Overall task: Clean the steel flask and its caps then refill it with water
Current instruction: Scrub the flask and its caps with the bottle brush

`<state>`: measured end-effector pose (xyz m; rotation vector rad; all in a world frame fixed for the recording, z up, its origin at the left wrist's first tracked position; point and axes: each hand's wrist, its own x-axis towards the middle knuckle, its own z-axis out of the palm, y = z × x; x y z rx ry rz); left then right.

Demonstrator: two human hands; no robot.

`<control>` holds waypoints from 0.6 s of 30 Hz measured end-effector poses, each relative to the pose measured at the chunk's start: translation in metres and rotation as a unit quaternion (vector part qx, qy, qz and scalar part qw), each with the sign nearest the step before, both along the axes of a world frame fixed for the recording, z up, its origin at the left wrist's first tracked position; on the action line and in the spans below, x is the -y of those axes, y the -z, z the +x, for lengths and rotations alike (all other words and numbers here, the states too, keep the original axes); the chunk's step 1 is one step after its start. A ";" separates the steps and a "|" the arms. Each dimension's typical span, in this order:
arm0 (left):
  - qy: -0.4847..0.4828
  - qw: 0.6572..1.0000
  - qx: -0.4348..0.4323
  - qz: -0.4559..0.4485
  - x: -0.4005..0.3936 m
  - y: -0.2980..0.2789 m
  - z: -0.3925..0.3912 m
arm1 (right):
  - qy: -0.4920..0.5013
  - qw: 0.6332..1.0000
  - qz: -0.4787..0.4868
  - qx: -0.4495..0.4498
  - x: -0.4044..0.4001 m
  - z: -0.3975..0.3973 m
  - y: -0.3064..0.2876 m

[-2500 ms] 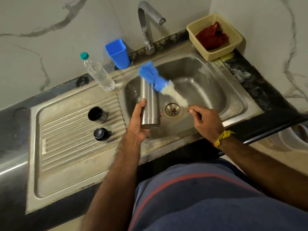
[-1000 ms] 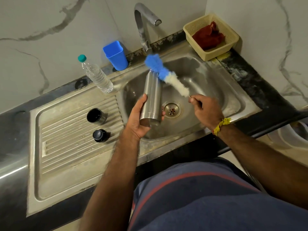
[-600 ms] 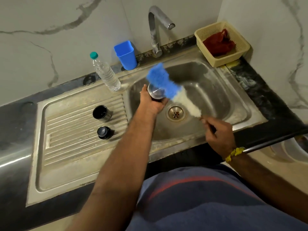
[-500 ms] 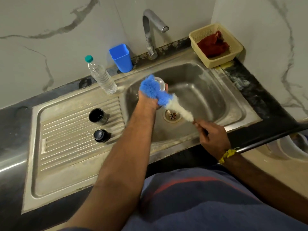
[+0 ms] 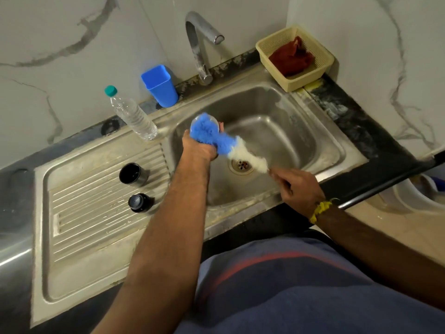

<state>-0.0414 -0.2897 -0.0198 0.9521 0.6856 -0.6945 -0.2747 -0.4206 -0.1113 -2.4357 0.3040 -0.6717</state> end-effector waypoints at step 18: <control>0.029 0.999 0.007 -0.034 0.014 -0.006 -0.026 | 0.025 0.999 0.021 -0.008 -0.006 -0.002 -0.004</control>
